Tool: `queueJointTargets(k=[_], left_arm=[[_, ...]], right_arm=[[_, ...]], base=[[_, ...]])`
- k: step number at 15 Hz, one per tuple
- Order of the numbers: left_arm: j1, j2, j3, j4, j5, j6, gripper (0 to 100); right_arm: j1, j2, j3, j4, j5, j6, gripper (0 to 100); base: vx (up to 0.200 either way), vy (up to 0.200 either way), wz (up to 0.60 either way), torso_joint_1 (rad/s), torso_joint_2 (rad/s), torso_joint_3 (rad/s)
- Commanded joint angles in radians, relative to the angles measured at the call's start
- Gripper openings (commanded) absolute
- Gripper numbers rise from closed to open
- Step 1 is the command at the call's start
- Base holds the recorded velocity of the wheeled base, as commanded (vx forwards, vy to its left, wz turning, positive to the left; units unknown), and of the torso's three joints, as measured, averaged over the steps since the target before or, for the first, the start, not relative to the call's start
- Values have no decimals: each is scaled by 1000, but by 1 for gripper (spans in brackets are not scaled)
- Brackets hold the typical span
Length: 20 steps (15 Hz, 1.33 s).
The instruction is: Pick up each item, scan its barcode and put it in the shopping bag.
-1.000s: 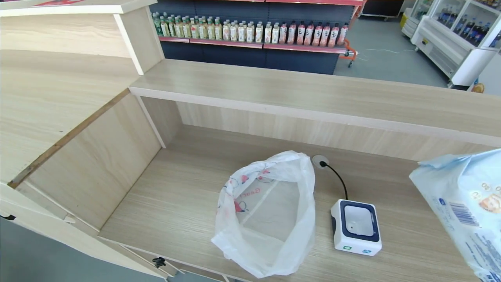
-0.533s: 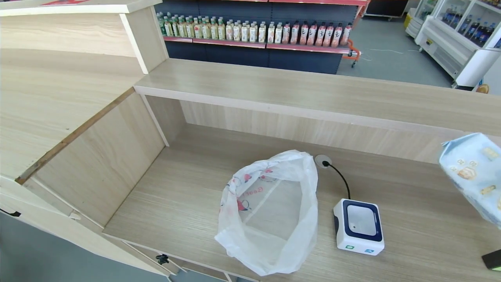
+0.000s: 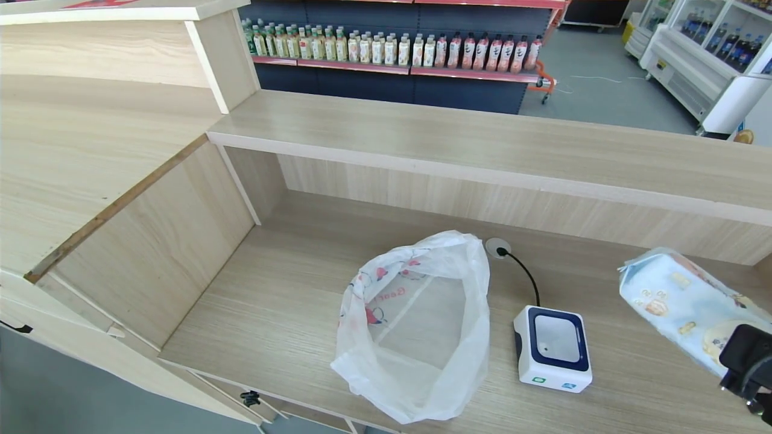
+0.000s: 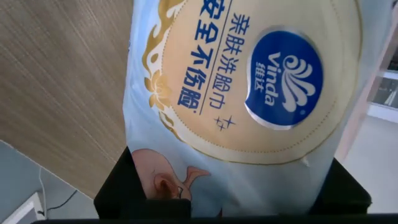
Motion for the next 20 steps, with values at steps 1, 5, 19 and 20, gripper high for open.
queueJointTargets(k=[1, 5, 19, 20], left_arm=[[0, 0, 0, 0, 0, 0, 100], [0, 0, 0, 0, 0, 0, 100], [0, 0, 0, 0, 0, 0, 100], [-1, 0, 0, 0, 0, 0, 100]], right_arm=[[33, 116, 9, -70, 16, 71, 0], [139, 286, 9, -273, 83, 194, 0], [124, 562, 41, -666, 189, -280, 0], [111, 584, 44, -690, 189, -306, 0]], base=[[0, 0, 0, 0, 0, 0], [0, 0, 0, 0, 0, 0], [0, 0, 0, 0, 0, 0], [0, 0, 0, 0, 0, 0]])
